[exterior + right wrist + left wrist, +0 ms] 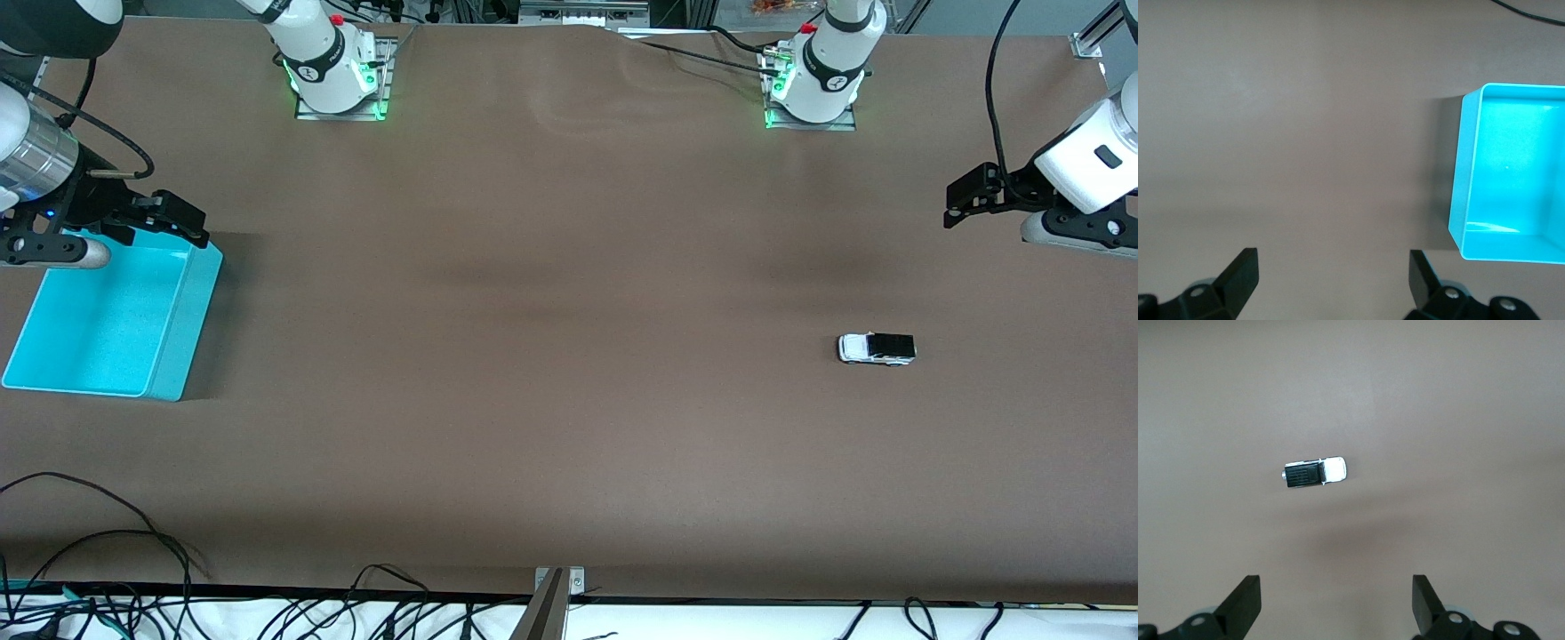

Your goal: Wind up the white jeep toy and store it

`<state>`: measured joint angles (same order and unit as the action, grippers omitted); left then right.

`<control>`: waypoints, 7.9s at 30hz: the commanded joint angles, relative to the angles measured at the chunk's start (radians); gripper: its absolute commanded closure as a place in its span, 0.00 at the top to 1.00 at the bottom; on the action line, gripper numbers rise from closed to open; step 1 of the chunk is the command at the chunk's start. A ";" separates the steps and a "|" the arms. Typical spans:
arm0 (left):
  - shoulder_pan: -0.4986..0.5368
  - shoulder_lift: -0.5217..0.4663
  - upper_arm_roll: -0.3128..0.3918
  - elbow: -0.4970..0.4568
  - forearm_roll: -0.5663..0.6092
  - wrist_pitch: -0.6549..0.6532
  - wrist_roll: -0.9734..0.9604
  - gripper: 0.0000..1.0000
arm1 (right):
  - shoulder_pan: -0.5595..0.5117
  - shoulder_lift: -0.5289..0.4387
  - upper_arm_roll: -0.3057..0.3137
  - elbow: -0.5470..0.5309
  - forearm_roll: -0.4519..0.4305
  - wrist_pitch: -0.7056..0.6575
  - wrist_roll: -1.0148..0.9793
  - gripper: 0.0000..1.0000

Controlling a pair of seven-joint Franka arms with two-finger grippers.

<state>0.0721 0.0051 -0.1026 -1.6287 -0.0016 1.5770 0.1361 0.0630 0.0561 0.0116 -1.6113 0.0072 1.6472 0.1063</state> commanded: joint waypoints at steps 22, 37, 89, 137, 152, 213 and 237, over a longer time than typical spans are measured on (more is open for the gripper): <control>-0.009 0.013 0.000 0.032 0.031 -0.018 0.013 1.00 | -0.005 0.007 0.004 0.022 0.000 -0.012 0.010 1.00; -0.008 0.026 0.000 0.033 0.026 -0.014 0.013 1.00 | -0.002 0.007 0.005 0.022 0.000 -0.012 0.010 1.00; 0.025 0.125 0.011 0.055 0.031 -0.058 0.342 1.00 | 0.004 0.007 0.008 0.024 0.000 -0.010 0.012 1.00; 0.087 0.372 0.009 -0.359 0.152 0.698 1.413 1.00 | 0.004 0.007 0.008 0.024 0.000 -0.009 0.012 1.00; 0.097 0.427 0.004 -0.436 0.247 0.919 1.418 1.00 | 0.004 0.007 0.008 0.024 0.000 -0.009 0.012 1.00; 0.311 0.587 0.009 -0.415 0.247 1.000 1.566 0.02 | 0.004 0.007 0.008 0.024 0.000 -0.009 0.012 1.00; 0.548 0.687 0.014 -0.269 0.247 1.000 1.838 0.02 | 0.004 0.007 0.008 0.024 0.000 -0.012 0.012 1.00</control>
<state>0.5723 0.5897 -0.0935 -1.9270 0.2170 2.5779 1.9267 0.0676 0.0563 0.0169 -1.6103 0.0073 1.6472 0.1069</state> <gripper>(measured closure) 0.485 0.000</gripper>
